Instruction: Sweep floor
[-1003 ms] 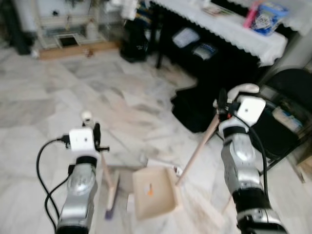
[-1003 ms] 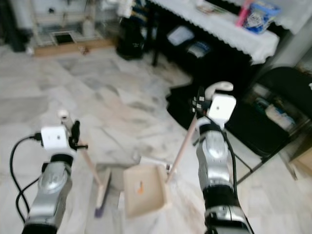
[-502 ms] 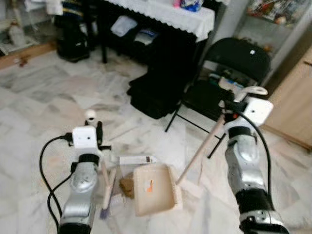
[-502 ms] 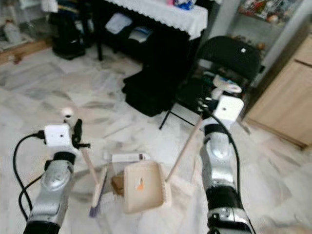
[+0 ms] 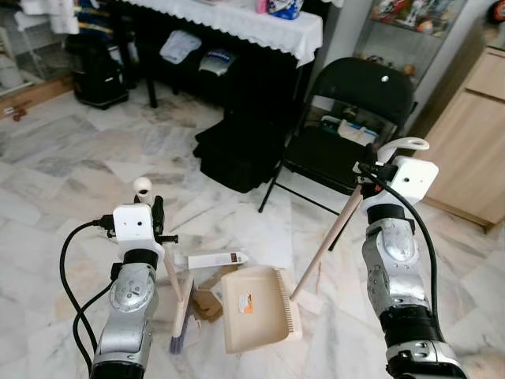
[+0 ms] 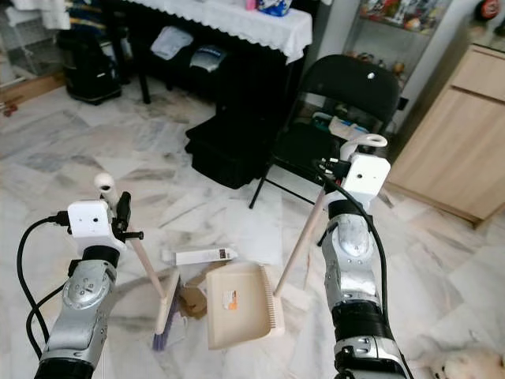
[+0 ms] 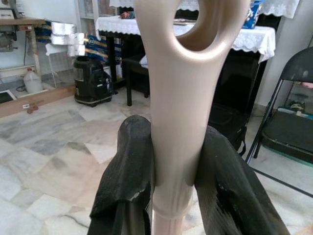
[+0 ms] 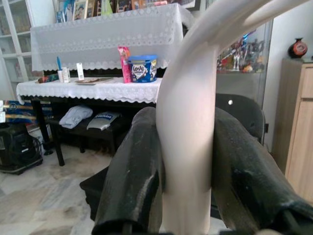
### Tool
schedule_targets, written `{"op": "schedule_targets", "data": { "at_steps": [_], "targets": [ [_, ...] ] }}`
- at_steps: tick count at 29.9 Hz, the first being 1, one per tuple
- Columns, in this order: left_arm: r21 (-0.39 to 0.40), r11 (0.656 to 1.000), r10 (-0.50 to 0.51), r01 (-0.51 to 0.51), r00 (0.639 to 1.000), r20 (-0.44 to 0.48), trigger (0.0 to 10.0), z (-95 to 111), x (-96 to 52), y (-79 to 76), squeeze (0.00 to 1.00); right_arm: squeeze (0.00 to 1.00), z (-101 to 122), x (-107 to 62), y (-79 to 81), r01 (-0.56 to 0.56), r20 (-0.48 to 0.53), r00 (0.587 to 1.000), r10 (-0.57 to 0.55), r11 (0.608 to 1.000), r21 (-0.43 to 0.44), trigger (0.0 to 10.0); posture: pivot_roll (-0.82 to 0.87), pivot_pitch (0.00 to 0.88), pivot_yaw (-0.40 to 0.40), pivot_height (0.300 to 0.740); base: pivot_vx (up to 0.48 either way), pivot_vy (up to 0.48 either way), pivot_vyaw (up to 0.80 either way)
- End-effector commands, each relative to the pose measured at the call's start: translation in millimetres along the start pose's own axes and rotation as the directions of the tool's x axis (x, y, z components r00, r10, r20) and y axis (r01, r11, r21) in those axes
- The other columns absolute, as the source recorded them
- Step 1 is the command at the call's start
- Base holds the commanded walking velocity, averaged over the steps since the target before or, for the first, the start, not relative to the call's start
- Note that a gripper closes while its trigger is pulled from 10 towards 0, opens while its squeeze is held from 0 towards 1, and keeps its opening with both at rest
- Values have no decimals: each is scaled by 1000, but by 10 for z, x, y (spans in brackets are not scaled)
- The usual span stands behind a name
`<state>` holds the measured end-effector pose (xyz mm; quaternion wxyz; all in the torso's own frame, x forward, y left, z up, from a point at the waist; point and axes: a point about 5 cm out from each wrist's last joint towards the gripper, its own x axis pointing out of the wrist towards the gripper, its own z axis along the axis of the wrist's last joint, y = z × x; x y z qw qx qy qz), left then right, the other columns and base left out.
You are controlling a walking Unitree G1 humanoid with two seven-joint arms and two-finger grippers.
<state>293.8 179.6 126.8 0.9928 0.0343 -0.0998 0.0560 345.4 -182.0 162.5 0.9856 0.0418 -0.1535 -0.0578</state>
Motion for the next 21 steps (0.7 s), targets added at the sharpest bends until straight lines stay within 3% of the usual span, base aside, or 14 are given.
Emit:
{"op": "schedule_targets", "data": {
  "at_steps": [1, 7, 21],
  "targets": [
    [-16, 1000, -20, 21, 997, 72, 10000, 152, 45, -56, 0, 0, 117, 36, -35, 14, 55, 998, -14, 1000, 3, 10000, 76, 91, -101, 740, 0, 0, 0],
    [-6, 1000, -19, 20, 998, 62, 10000, 145, 54, -55, 0, 0, 107, 40, -43, 18, 50, 999, -18, 1000, 6, 10000, 78, 92, -102, 740, 0, 0, 0],
    [-10, 1000, -2, 2, 998, 59, 10000, 133, 43, -43, 0, 0, 141, 75, -11, 8, 62, 998, -8, 1000, 4, 10000, 81, 93, -117, 740, 301, 0, 0]
  ]
}}
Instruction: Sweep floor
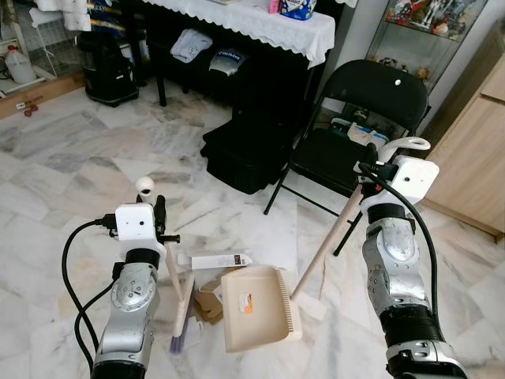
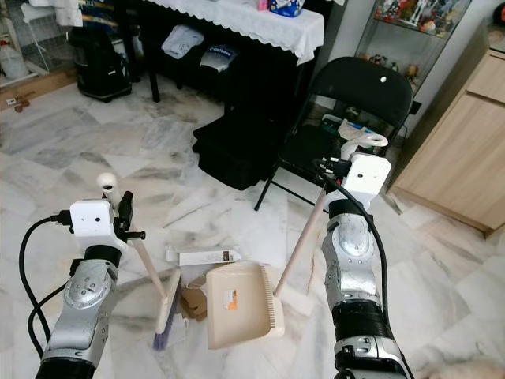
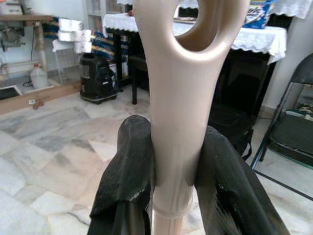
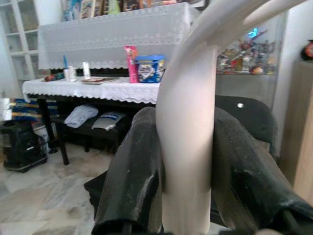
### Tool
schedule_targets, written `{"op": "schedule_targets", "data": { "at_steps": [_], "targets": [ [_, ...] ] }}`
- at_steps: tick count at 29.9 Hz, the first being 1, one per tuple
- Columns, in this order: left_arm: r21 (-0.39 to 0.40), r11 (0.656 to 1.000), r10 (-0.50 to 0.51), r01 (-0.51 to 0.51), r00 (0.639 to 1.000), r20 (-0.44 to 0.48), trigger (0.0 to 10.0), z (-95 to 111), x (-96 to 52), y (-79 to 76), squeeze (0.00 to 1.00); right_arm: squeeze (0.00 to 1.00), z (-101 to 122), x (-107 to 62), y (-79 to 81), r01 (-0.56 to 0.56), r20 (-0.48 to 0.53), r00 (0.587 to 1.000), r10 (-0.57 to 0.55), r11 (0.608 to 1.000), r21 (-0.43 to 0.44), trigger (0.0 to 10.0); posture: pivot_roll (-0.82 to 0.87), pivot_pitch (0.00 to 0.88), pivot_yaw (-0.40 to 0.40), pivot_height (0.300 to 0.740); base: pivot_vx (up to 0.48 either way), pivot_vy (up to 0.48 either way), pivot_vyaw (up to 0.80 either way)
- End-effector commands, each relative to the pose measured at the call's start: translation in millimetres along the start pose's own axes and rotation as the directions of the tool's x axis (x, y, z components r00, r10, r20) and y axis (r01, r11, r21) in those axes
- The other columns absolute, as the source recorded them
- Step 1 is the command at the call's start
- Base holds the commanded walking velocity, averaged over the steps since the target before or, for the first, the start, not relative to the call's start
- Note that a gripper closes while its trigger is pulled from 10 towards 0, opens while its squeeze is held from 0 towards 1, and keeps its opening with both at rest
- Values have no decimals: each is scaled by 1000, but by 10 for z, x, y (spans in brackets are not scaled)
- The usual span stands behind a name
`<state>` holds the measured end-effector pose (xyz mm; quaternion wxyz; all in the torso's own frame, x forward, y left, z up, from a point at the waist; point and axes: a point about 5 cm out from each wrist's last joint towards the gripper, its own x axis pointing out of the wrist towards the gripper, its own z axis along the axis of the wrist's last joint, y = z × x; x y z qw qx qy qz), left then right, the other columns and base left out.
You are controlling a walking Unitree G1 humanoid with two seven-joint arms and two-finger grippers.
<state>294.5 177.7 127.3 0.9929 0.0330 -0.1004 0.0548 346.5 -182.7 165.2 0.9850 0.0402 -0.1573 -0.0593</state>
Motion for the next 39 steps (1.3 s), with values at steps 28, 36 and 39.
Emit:
{"op": "schedule_targets", "data": {
  "at_steps": [28, 36, 39],
  "targets": [
    [-9, 1000, -14, 14, 997, 80, 10000, 164, 45, -39, 0, 0, 114, 49, -6, 14, 56, 998, -15, 1000, 18, 10000, 91, 81, -108, 740, 183, 0, 0],
    [2, 1000, -23, 23, 997, 79, 10000, 161, 41, -50, 0, 0, 105, 46, -10, 15, 53, 998, -16, 1000, 14, 10000, 87, 80, -106, 740, 0, 0, 0],
    [4, 1000, -24, 24, 997, 79, 10000, 161, 40, -53, 0, 0, 107, 46, -13, 16, 54, 998, -17, 1000, 14, 10000, 86, 80, -106, 740, 0, 0, 0]
  ]
}}
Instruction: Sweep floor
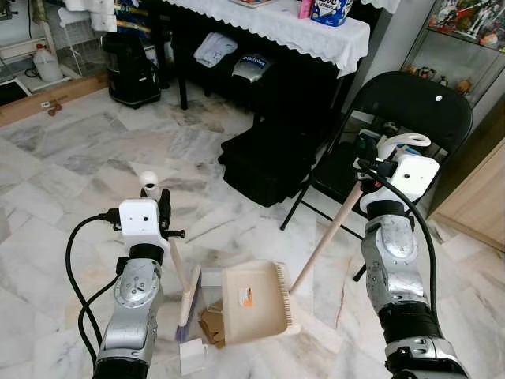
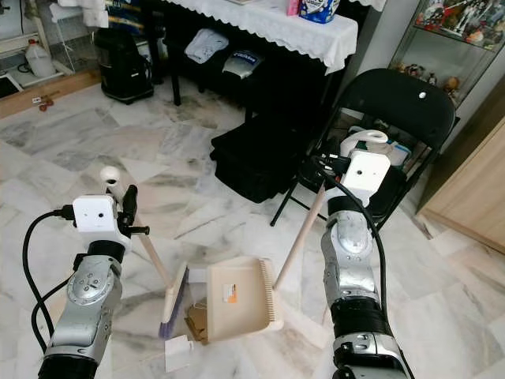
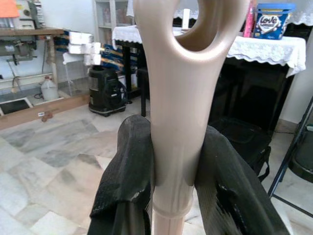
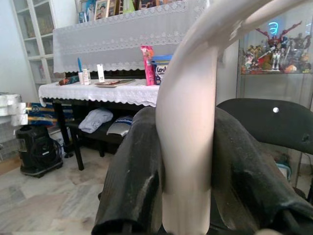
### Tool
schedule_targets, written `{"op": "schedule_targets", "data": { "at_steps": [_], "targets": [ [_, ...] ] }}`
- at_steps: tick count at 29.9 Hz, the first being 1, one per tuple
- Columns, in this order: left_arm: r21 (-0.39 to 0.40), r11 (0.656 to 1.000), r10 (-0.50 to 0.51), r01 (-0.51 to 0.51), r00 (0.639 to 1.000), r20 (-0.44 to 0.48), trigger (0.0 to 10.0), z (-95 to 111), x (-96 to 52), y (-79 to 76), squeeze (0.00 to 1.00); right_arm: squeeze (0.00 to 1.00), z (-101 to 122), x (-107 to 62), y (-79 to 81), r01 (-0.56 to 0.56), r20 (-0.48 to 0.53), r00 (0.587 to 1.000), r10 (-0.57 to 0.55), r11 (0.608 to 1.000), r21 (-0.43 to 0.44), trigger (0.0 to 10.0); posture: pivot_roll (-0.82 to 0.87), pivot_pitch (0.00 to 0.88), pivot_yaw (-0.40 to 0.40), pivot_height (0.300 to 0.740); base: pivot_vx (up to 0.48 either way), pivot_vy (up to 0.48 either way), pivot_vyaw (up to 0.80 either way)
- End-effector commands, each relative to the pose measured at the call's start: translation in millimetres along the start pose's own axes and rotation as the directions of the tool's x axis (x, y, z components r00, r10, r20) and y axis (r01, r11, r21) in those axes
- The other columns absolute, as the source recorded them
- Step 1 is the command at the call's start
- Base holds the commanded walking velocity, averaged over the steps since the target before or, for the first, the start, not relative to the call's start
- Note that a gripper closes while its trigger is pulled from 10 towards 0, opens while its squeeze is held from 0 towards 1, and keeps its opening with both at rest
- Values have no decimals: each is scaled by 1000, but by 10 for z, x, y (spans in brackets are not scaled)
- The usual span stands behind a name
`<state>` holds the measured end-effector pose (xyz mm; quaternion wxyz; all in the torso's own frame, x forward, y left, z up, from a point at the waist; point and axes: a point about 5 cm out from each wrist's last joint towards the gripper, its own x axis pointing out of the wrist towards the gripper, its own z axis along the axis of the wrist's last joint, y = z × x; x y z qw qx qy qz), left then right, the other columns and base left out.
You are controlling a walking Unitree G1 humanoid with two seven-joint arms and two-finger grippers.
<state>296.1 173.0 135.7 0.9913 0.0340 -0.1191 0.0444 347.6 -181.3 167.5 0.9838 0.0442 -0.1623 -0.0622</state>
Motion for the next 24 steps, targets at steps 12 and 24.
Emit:
{"op": "schedule_targets", "data": {
  "at_steps": [12, 24],
  "targets": [
    [4, 1000, 4, -4, 999, 35, 10000, 72, 11, 5, 0, 0, 86, 28, -36, 13, 40, 999, -13, 1000, 3, 10000, 87, 92, -107, 740, 0, 0, 0],
    [24, 1000, 7, -8, 999, 34, 10000, 70, 10, 22, 0, 0, 61, 16, -45, 14, 29, 999, -14, 1000, -2, 10000, 87, 95, -109, 740, 0, -79, 0]
  ]
}}
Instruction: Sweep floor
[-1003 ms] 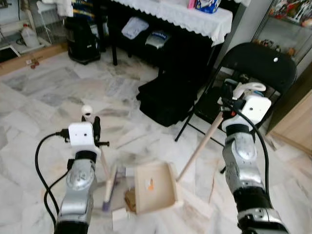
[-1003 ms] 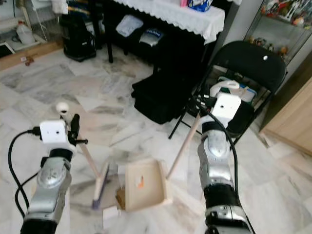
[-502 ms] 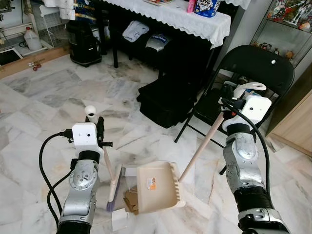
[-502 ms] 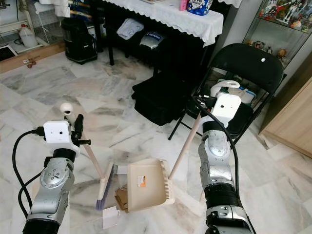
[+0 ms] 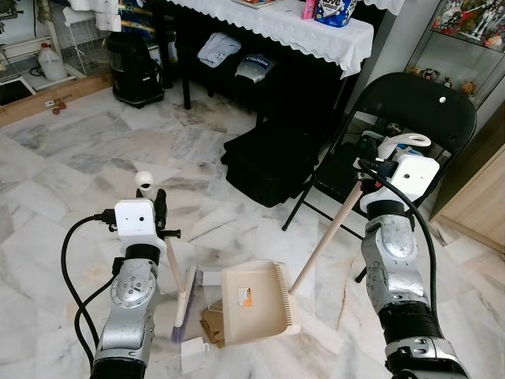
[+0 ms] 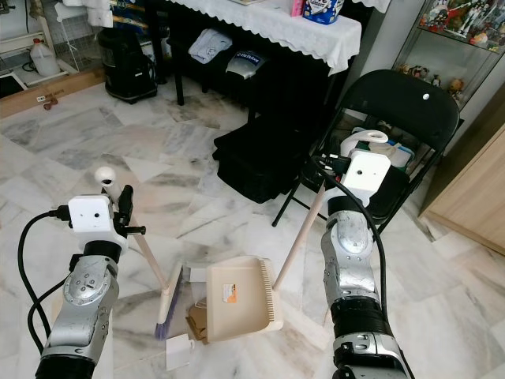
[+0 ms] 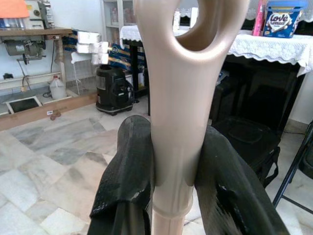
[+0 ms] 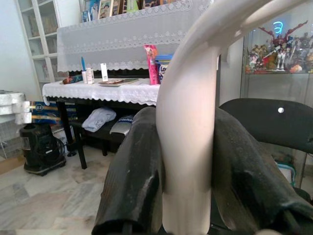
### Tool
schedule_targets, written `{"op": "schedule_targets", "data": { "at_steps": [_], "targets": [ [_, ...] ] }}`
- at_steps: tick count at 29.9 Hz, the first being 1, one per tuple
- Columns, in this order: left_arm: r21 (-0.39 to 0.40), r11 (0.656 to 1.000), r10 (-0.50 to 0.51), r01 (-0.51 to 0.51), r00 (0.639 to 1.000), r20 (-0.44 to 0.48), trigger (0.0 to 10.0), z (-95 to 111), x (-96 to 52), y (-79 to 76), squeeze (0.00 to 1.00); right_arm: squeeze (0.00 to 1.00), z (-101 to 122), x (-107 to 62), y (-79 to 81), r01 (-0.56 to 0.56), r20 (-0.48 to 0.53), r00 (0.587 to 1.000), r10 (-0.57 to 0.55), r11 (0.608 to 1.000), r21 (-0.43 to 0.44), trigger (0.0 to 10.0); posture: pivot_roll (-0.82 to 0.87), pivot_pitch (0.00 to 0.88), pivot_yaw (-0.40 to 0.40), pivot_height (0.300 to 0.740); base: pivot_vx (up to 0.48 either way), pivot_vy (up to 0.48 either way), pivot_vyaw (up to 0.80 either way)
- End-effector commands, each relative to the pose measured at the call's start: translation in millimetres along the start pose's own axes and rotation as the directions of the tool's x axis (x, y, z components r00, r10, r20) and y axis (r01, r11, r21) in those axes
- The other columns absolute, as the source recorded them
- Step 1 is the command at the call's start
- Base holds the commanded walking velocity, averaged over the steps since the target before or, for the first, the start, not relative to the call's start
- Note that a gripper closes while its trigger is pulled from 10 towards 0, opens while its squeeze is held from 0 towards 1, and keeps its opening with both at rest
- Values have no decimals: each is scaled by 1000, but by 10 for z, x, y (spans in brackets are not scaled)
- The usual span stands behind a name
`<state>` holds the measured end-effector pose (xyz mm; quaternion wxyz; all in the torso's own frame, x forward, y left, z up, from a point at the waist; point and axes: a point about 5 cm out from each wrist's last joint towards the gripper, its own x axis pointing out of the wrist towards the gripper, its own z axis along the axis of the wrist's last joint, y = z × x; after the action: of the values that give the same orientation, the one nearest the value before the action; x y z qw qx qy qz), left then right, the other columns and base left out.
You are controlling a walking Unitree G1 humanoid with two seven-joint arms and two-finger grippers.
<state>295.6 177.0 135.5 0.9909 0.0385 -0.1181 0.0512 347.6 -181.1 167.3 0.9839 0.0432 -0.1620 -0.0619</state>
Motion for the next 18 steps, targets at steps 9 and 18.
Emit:
{"op": "schedule_targets", "data": {
  "at_steps": [9, 18],
  "targets": [
    [2, 1000, 10, -10, 999, 37, 10000, 80, 14, -6, 0, 0, 69, 19, -48, 14, 30, 999, -14, 1000, -1, 10000, 88, 98, -112, 740, 0, -262, 0],
    [3, 1000, 15, -15, 999, 34, 10000, 74, 4, 11, 0, 0, 69, 20, -41, 12, 30, 999, -12, 1000, -1, 10000, 88, 100, -114, 740, 0, 0, 0]
  ]
}}
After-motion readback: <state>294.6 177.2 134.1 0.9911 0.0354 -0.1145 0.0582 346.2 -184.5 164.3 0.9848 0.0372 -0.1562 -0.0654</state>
